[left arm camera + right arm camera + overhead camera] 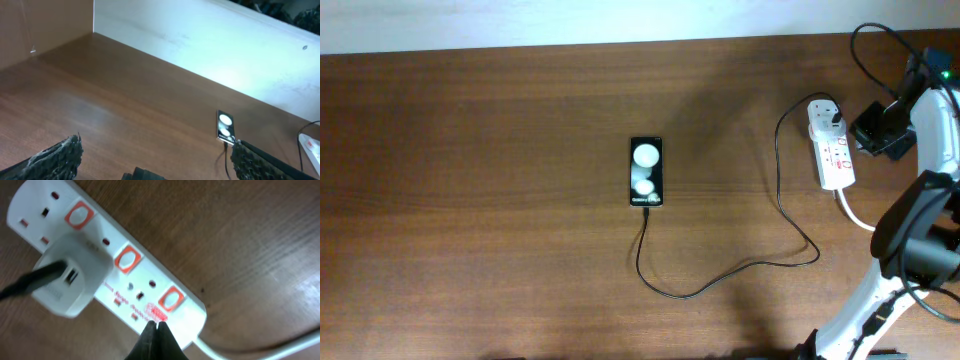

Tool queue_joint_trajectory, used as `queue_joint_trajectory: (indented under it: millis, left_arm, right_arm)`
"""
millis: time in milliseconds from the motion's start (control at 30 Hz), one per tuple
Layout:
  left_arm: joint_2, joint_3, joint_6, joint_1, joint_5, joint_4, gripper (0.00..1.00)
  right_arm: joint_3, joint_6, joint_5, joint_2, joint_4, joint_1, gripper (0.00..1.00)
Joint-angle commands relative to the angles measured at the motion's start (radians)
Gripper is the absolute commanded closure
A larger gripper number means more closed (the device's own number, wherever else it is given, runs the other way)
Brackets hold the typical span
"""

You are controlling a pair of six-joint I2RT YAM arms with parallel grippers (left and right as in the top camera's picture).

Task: Plug charger to phone and switch on socket
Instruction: 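Press the red switch on the power strip with the right gripper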

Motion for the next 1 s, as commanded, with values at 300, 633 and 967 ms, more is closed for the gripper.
queue_joint_trajectory:
  millis: [300, 633, 967]
  left_arm:
    - [-0.019, 0.002, 0.005, 0.005, -0.004, 0.001, 0.01]
    - [-0.021, 0.002, 0.005, 0.005, -0.004, 0.001, 0.01]
    - [-0.021, 0.002, 0.005, 0.005, -0.004, 0.001, 0.01]
  right_arm:
    - [0.024, 0.064, -0.138, 0.143, 0.186, -0.003, 0.96]
    - [0.023, 0.053, -0.164, 0.225, 0.137, 0.039, 0.96]
    - [0.023, 0.053, -0.115, 0.241, 0.169, 0.063, 0.96]
